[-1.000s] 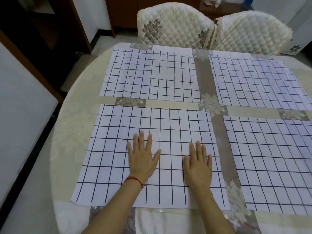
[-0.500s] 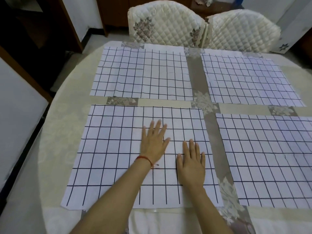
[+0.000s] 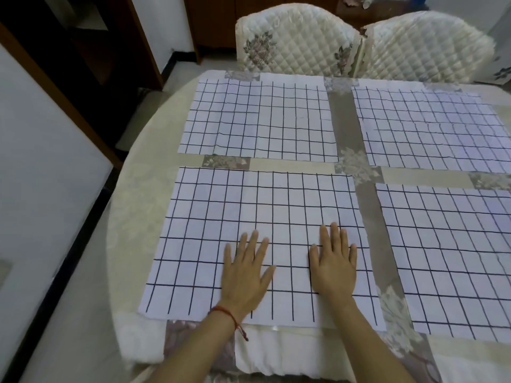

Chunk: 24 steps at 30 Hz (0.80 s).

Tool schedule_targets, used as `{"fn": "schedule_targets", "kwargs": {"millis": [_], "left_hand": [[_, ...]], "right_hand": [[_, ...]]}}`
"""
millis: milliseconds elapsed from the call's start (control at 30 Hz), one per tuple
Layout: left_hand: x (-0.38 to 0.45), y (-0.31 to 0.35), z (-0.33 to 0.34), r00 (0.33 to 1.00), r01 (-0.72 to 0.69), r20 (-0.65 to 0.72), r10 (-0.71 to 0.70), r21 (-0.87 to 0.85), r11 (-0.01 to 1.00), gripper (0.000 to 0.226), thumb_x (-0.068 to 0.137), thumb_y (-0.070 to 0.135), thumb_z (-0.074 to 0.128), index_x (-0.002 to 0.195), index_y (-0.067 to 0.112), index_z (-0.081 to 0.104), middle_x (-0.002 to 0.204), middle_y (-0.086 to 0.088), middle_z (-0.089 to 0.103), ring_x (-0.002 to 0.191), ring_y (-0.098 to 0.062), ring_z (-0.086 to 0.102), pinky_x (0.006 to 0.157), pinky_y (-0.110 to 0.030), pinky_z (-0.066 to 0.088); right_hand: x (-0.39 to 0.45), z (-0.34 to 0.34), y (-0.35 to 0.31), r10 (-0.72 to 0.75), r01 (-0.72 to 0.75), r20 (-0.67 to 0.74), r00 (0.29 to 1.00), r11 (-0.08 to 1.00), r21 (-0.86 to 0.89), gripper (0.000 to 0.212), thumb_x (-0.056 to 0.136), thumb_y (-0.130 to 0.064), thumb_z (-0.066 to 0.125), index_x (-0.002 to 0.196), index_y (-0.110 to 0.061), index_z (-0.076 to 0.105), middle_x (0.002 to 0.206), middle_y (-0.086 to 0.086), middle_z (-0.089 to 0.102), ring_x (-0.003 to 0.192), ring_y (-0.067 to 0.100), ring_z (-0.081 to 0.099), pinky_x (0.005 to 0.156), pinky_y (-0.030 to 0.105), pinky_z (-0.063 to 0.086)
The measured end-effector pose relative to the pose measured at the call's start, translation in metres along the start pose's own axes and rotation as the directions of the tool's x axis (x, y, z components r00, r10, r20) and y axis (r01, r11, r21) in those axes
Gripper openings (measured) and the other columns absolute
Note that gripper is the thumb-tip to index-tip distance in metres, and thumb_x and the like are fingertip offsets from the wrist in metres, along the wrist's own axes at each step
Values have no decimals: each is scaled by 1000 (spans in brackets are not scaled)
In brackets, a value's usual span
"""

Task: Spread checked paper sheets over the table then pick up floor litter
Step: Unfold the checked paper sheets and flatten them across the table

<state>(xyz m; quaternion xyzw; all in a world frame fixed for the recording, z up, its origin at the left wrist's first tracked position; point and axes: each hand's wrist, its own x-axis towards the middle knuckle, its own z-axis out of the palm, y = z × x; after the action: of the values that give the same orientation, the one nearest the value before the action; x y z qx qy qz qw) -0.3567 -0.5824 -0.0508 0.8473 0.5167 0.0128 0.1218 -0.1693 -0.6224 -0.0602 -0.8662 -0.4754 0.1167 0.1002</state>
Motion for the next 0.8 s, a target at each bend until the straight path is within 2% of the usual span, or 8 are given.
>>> {"fn": "schedule_targets", "kwargs": {"millis": [67, 133, 267, 367, 467, 567, 667, 800], "left_hand": [[-6, -21, 4, 992, 124, 1, -124, -28, 992, 66, 87, 62, 0, 145, 30, 1, 154, 5, -3, 145, -23, 0, 117, -45, -10], [-12, -45, 3, 978, 207, -39, -207, -10, 978, 70, 82, 65, -8, 143, 31, -8, 153, 6, -10, 143, -20, -11, 115, -43, -9], [-24, -73, -6, 950, 308, -46, -308, -16, 951, 80, 76, 69, -18, 143, 27, -6, 153, 4, -10, 145, -20, -4, 116, -45, -4], [-30, -80, -12, 956, 290, -31, -290, -21, 957, 89, 72, 70, -23, 146, 25, -2, 151, 3, -14, 145, -21, -3, 115, -42, -7], [-29, -87, -18, 961, 276, 45, -273, -100, 956, 75, 84, 67, 2, 147, 24, 2, 155, 2, -12, 146, -19, -6, 117, -42, -7], [-30, -92, -29, 963, 268, 88, -254, -227, 936, 62, 94, 43, 38, 147, 22, 14, 158, -1, -1, 146, -19, -3, 118, -42, -3], [-43, -93, -46, 961, 273, 58, -270, -335, 901, 56, 93, 37, 45, 144, 20, 27, 157, -2, 11, 145, -20, 7, 118, -38, 6], [-77, -100, -73, 946, 309, 79, -313, -504, 807, 46, 93, 28, 50, 136, 13, 42, 149, -10, 34, 139, -23, 29, 115, -34, 22]], "right_hand": [[0, 0, 0, -7, 7, 4, 1000, 1000, -1, 55, 97, -41, 22, 148, -29, 4, 158, -6, -4, 145, 11, -10, 117, 36, -12], [0, -2, 0, -6, 6, 13, 1000, 1000, 14, 55, 97, -41, 21, 148, -29, 4, 159, -6, -3, 145, 11, -10, 117, 36, -11], [-1, -4, 0, -16, 16, 25, 1000, 1000, 22, 55, 97, -40, 21, 148, -28, 5, 159, -4, -2, 146, 13, -9, 118, 38, -9], [-1, -10, -1, -26, 23, 60, 998, 999, 46, 54, 97, -37, 23, 148, -26, 9, 159, -2, 0, 146, 15, -7, 118, 40, -9], [-2, -24, -2, -44, 32, 70, 997, 987, 160, 54, 96, -25, 35, 147, -20, 17, 159, 1, 7, 146, 18, 1, 118, 42, -3], [-15, -39, -12, -165, 168, -29, 986, 969, 182, 54, 94, -19, 43, 145, -18, 24, 157, 2, 15, 146, 19, 10, 118, 40, 2], [-34, -49, -34, -210, 222, -70, 975, 930, 294, 46, 94, -17, 46, 139, -11, 38, 152, 6, 30, 142, 23, 24, 117, 40, 19], [-62, -53, -61, -279, 227, 82, 957, 893, 389, 47, 97, -26, 41, 142, -16, 34, 150, 3, 33, 139, 18, 29, 112, 34, 26]]}}
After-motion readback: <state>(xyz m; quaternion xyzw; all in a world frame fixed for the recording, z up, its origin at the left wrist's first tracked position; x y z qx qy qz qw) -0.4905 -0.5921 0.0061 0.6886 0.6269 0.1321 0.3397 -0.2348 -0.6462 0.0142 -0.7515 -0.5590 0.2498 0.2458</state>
